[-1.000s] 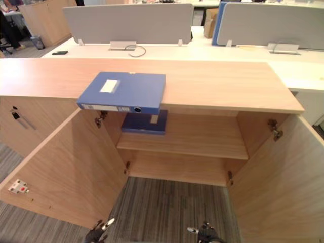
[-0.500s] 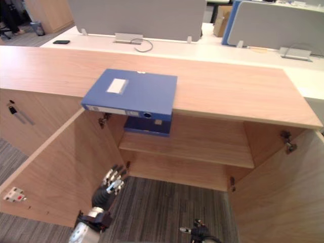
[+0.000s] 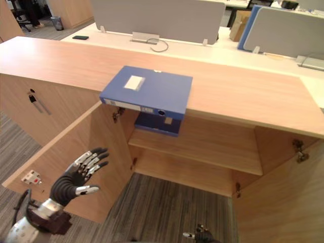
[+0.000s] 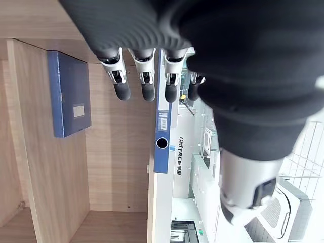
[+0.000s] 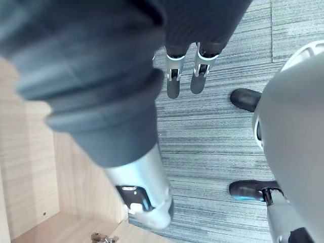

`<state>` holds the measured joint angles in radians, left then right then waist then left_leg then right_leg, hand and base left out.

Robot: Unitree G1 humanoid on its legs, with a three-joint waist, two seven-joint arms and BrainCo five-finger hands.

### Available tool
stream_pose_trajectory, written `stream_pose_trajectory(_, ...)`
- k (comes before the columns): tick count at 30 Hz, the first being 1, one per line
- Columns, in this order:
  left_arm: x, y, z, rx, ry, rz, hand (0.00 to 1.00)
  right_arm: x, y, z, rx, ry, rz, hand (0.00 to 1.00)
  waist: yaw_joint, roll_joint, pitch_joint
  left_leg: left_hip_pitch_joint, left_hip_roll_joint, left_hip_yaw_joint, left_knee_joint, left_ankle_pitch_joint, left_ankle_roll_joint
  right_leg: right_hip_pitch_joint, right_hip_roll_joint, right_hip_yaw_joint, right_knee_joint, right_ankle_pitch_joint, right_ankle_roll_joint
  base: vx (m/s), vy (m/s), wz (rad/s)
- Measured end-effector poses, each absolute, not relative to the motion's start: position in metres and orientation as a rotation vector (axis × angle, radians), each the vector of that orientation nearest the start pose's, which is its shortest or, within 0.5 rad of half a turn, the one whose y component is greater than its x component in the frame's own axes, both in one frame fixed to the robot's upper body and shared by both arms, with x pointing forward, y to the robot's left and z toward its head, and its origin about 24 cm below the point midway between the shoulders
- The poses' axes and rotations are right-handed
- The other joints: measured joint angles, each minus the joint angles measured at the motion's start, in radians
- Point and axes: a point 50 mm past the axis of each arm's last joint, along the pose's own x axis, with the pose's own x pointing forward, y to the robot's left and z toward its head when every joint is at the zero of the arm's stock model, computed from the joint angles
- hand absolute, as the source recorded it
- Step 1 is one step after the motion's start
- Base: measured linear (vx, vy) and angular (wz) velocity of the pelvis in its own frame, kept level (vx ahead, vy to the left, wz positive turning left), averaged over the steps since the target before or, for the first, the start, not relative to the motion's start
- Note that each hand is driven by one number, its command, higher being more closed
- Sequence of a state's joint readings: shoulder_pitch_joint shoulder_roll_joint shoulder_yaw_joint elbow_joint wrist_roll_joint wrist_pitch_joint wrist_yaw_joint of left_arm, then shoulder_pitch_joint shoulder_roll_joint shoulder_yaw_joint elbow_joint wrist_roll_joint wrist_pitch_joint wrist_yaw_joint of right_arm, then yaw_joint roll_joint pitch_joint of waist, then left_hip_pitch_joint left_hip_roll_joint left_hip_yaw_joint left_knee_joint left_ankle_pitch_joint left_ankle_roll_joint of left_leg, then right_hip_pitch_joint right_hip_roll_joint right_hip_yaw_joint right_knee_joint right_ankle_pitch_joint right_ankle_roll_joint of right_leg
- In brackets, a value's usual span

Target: Walk over to the cabinet, pick up the folder, carry it to the office cabinet, place the folder inside the office cabinet, then close the office cabinet door

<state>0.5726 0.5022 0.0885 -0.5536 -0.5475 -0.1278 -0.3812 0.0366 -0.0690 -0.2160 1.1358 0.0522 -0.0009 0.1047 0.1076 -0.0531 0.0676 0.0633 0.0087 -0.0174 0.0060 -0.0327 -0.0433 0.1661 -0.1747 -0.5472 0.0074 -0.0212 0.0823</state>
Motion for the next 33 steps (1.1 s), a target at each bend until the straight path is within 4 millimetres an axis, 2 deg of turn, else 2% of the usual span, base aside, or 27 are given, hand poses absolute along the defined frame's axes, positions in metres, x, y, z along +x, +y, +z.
stream_pose_trajectory(3,0.144,0.215,0.112,-0.032,-0.193,-0.389,0.00,0.092,-0.197,-0.165,0.169,1.138,-0.184,0.00,0.002,-0.001,-0.001,-0.011,-0.002,-0.003,0.007,0.004,0.001,-0.006,0.001,0.001,0.000,0.000,0.000,-0.03,0.007,0.02)
stream_pose_trajectory(7,0.143,0.226,0.156,0.015,-0.478,-0.249,0.00,0.089,-0.198,-0.166,0.154,1.138,-0.177,0.00,0.005,-0.001,0.000,-0.008,-0.005,-0.016,0.014,0.005,0.002,0.000,-0.002,0.000,0.001,0.000,0.000,-0.02,0.012,0.08)
stream_pose_trajectory(8,0.140,0.228,0.173,0.029,-0.603,-0.196,0.00,0.089,-0.196,-0.166,0.156,1.139,-0.175,0.00,0.005,-0.001,0.000,-0.006,-0.006,-0.021,0.014,0.006,0.004,0.006,-0.003,0.000,0.001,0.000,0.000,-0.03,0.015,0.08)
stream_pose_trajectory(12,0.130,0.233,0.198,0.039,-0.837,-0.020,0.00,0.089,-0.193,-0.166,0.162,1.137,-0.168,0.00,0.004,0.001,0.003,0.015,-0.009,-0.022,-0.006,0.014,0.009,0.021,-0.009,0.001,0.001,0.000,0.000,-0.05,0.021,0.01)
stream_pose_trajectory(14,0.128,0.233,0.199,0.088,-0.866,0.121,0.00,0.089,-0.191,-0.167,0.166,1.138,-0.167,0.00,0.000,0.004,0.007,0.028,-0.016,-0.022,-0.021,0.020,0.012,0.026,-0.012,0.003,0.001,0.000,0.000,-0.06,0.041,0.01)
stream_pose_trajectory(16,0.130,0.229,0.198,0.261,-0.854,0.319,0.00,0.091,-0.191,-0.166,0.159,1.134,-0.171,0.00,-0.005,0.002,0.015,0.030,-0.020,-0.022,-0.035,0.032,0.017,0.023,-0.021,0.004,0.001,0.000,0.000,-0.06,0.043,0.02)
stream_pose_trajectory(20,0.138,0.221,0.204,0.482,-0.889,0.473,0.00,0.092,-0.186,-0.167,0.125,1.148,-0.145,0.00,-0.009,0.000,0.025,0.045,-0.021,-0.003,-0.039,0.034,0.018,0.023,-0.024,0.024,0.001,0.000,0.000,-0.02,0.020,-0.09)
stream_pose_trajectory(23,0.158,0.216,0.203,0.638,-0.887,0.515,0.00,0.092,-0.183,-0.167,0.100,1.160,-0.122,0.00,-0.012,0.002,0.024,0.047,-0.018,0.012,-0.038,0.033,0.016,0.017,-0.021,0.044,0.000,0.003,0.004,-0.03,0.008,-0.18)
stream_pose_trajectory(29,0.194,0.209,0.191,0.982,-0.849,0.476,0.00,0.092,-0.184,-0.167,0.041,1.168,-0.107,0.00,-0.025,0.003,0.022,0.061,-0.002,0.049,-0.034,0.024,0.006,0.010,-0.008,0.086,-0.001,0.005,0.003,-0.04,-0.010,-0.21)
stream_pose_trajectory(33,0.218,0.211,0.174,1.165,-0.773,0.439,0.00,0.091,-0.188,-0.167,0.006,1.166,-0.104,0.00,-0.038,0.009,0.012,0.061,0.004,0.068,-0.029,0.021,0.002,-0.001,0.002,0.108,-0.002,0.008,0.001,-0.03,-0.013,-0.15)
